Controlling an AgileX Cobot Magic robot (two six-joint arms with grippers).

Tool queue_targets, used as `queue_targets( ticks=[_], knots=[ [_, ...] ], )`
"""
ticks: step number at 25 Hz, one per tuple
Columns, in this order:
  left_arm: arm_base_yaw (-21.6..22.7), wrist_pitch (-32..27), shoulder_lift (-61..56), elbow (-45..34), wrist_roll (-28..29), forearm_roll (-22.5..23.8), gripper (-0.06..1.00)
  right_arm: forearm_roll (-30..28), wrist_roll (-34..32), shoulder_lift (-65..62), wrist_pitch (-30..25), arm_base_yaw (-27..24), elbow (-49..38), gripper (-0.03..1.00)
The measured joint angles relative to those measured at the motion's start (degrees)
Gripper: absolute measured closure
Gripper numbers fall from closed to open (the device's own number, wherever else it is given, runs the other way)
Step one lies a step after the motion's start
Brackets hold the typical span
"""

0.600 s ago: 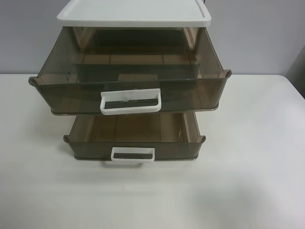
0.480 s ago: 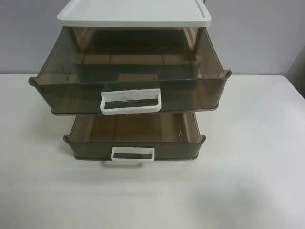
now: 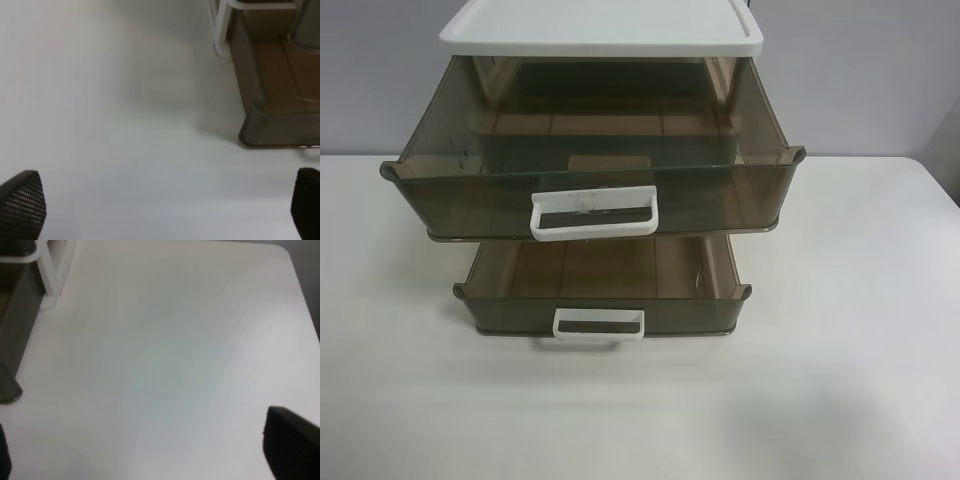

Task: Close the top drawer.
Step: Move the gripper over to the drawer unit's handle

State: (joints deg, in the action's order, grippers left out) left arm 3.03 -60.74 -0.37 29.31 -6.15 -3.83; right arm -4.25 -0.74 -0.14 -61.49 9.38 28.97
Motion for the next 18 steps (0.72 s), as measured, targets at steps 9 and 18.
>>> queue_targets(
  ticks=[9, 18],
  knots=[
    [0.0, 0.0, 0.0, 0.0, 0.0, -0.06, -0.05, 5.94, 8.21, 14.58, 0.12, 0.88, 9.41, -0.03],
    [0.0, 0.0, 0.0, 0.0, 0.0, 0.0, -0.05, 4.25, 10.8, 40.06, 4.13, 26.17, 23.47, -0.03]
  ],
)
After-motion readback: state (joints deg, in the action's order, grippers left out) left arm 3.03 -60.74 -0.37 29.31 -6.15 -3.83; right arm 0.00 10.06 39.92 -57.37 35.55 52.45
